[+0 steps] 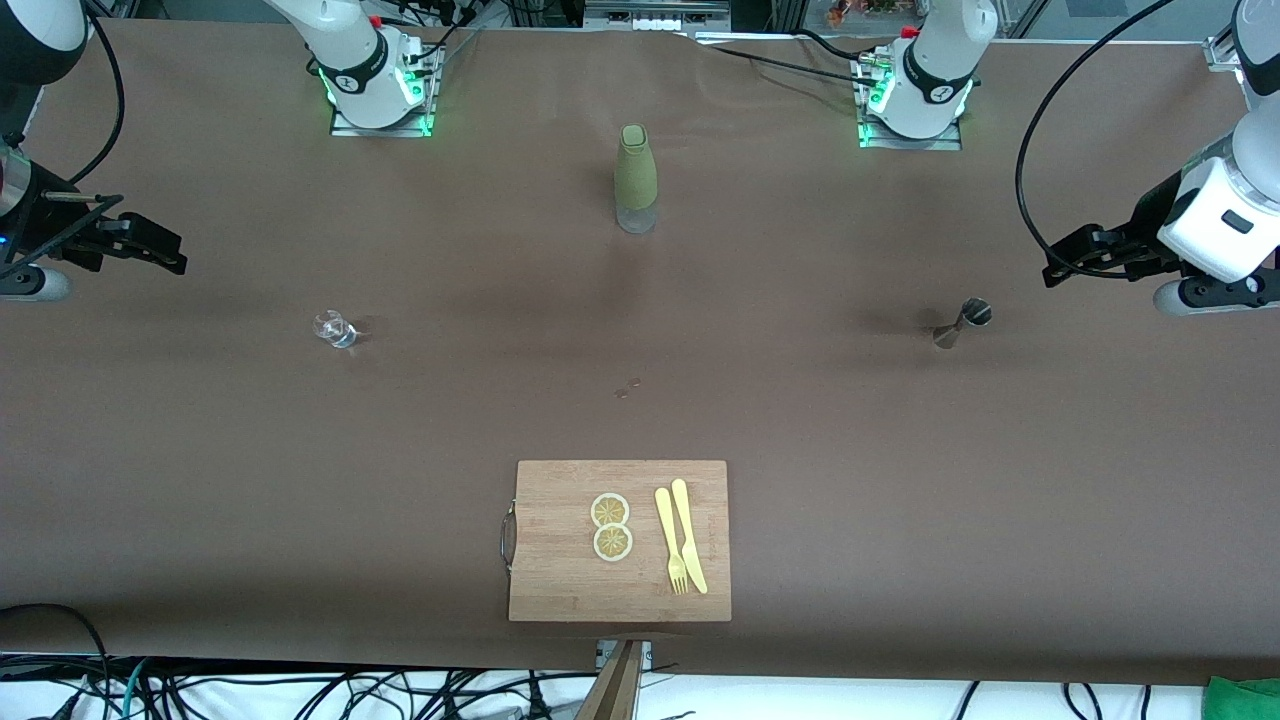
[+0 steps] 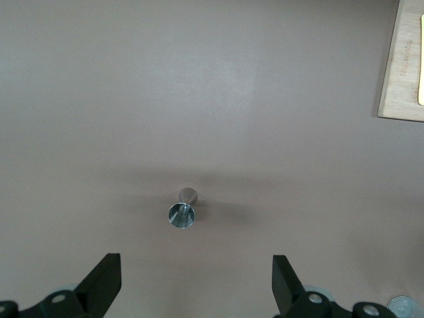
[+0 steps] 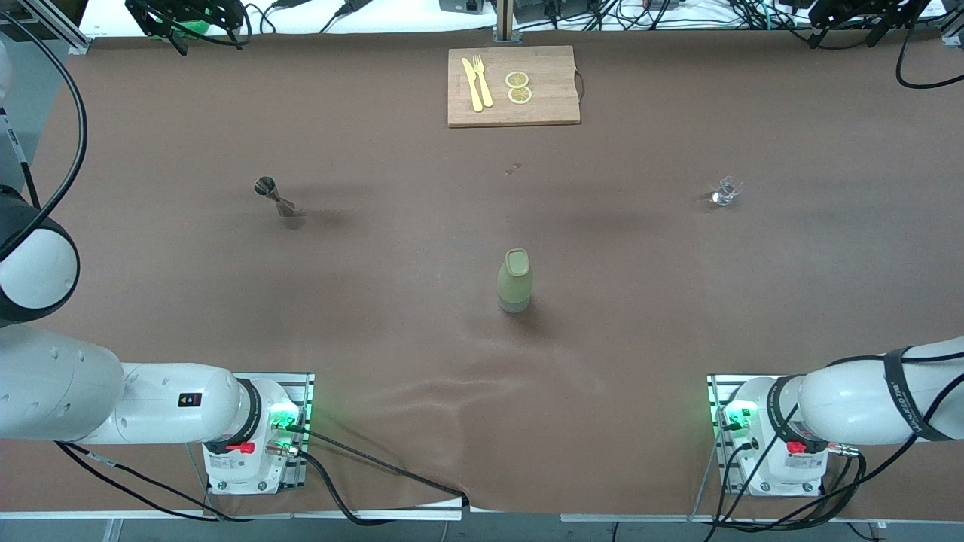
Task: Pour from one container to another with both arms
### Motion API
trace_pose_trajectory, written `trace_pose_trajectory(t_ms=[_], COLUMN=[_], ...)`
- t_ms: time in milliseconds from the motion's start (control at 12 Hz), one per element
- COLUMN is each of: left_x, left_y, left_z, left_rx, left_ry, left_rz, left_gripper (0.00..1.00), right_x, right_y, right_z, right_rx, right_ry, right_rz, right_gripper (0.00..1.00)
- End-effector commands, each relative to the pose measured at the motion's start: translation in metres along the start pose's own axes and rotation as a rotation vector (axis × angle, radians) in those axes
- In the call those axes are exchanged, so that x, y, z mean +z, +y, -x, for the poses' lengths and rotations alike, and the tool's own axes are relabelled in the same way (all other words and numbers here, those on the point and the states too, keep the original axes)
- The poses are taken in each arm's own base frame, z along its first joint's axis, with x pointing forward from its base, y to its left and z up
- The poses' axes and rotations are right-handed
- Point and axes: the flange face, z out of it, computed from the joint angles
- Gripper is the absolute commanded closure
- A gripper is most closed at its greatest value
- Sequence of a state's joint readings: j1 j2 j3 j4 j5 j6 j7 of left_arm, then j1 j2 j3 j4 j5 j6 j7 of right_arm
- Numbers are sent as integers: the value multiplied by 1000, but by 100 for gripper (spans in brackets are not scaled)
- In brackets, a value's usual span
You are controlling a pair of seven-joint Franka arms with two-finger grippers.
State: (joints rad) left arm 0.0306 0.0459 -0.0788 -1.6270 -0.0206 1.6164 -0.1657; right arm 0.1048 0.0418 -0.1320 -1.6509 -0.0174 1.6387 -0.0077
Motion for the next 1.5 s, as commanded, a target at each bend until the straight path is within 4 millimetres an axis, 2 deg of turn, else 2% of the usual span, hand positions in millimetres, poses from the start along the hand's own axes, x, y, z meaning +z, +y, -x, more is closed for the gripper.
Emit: trace_pose_trajectory(t_ms=[0,502,1421], left_x=[-7,-11,-11], left_y=[1,-8,5], left_z=[1,4,10], left_rx=[-3,-20,-4], left_ry=[-1,-18,-39], left_rz=[-23,-24,-20], left_gripper=[0,0,0], right_x=[-3,-3,-1], right_y=[2,9,10], right_z=[4,5,5], right_rx=[1,7,8], right_ry=[-1,-2,-3], right_rz=[-4,-4,-4], right_gripper=[0,0,0])
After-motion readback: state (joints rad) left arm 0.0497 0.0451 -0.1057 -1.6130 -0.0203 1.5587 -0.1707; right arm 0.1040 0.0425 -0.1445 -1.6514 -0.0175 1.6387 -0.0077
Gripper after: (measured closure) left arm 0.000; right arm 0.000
